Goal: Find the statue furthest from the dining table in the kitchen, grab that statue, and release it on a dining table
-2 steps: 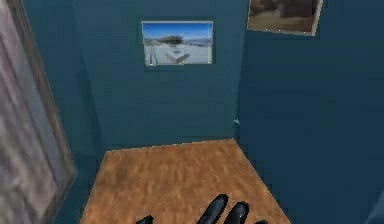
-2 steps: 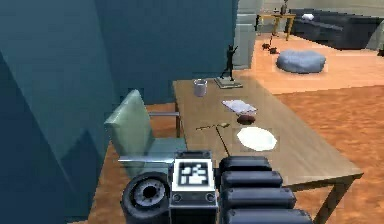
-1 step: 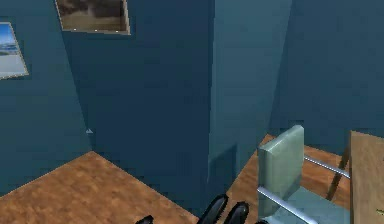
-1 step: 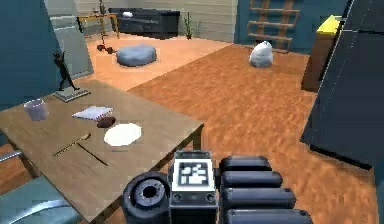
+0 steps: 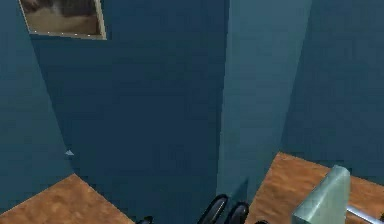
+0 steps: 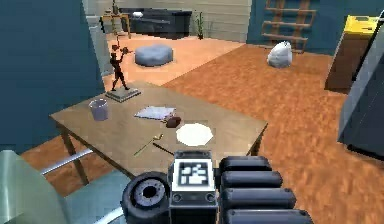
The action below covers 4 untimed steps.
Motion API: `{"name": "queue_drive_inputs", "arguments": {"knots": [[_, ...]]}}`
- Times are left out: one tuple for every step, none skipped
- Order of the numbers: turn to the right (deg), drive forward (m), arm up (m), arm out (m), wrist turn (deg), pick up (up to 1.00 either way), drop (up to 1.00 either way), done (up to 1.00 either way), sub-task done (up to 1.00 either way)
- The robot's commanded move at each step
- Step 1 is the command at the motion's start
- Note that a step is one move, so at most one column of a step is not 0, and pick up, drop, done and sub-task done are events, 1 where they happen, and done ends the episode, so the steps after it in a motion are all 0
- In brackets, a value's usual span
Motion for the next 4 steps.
{"name": "queue_drive_inputs", "arguments": {"knots": [[-45.0, 0.0, 0.0, 0.0, 0.0, 0.0, 0.0, 0.0, 0.0], [-45.0, 0.0, 0.0, 0.0, 0.0, 0.0, 0.0, 0.0, 0.0], [-45.0, 0.0, 0.0, 0.0, 0.0, 0.0, 0.0, 0.0, 0.0], [-12.0, 0.0, 0.0, 0.0, 0.0, 0.0, 0.0, 0.0, 0.0]]}}
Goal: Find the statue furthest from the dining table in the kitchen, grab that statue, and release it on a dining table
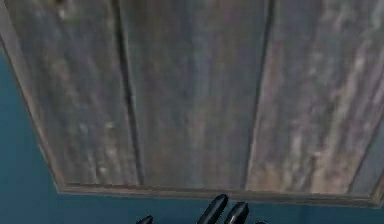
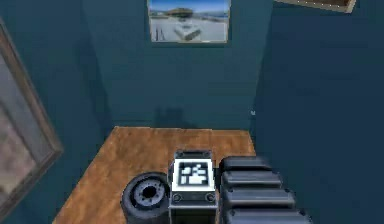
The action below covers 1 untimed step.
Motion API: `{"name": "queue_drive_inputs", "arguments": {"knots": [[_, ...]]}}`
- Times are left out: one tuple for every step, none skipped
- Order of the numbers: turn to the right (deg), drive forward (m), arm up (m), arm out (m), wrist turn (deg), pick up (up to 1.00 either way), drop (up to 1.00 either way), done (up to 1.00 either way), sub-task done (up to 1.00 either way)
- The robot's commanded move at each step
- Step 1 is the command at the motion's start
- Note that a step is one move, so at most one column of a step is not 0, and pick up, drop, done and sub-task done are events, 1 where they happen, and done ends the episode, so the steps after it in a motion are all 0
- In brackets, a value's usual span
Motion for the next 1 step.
{"name": "queue_drive_inputs", "arguments": {"knots": [[45.0, 0.0, 0.0, 0.0, 0.0, 0.0, 0.0, 0.0, 0.0]]}}
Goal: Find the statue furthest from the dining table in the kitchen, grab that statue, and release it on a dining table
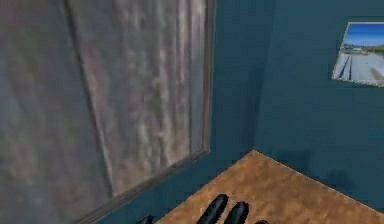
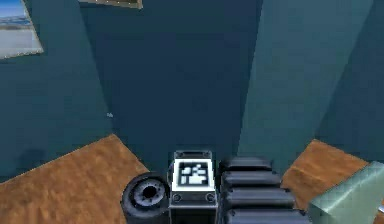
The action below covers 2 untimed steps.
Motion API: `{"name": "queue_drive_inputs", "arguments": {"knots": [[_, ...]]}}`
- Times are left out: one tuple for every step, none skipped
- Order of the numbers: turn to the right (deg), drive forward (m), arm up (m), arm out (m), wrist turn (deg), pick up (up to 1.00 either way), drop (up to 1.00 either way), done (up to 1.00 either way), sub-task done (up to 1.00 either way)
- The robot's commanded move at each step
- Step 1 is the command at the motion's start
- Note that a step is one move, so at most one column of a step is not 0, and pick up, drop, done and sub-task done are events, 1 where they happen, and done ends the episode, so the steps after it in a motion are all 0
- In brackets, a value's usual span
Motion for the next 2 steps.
{"name": "queue_drive_inputs", "arguments": {"knots": [[45.0, 0.0, 0.0, 0.0, 0.0, 0.0, 0.0, 0.0, 0.0], [45.0, 0.0, 0.0, 0.0, 0.0, 0.0, 0.0, 0.0, 0.0]]}}
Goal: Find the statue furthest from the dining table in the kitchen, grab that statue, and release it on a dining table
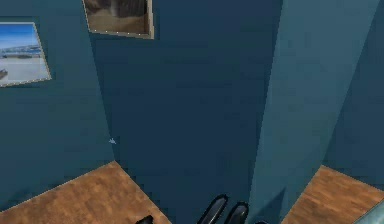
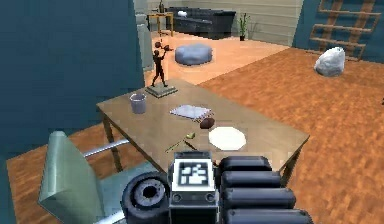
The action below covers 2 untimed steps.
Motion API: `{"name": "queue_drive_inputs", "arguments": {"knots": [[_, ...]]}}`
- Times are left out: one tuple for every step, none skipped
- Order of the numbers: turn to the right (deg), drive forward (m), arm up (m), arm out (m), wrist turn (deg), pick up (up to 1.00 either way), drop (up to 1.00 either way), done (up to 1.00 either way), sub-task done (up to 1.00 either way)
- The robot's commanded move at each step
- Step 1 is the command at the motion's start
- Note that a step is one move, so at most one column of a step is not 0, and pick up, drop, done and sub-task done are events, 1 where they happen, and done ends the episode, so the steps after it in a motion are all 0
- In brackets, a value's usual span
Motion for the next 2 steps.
{"name": "queue_drive_inputs", "arguments": {"knots": [[3.0, 0.0, 0.0, 0.0, 0.0, 0.0, 0.0, 0.0, 0.0], [0.0, 0.0, 0.0, 0.48, 0.0, 0.0, 0.0, 0.0, 0.0]]}}
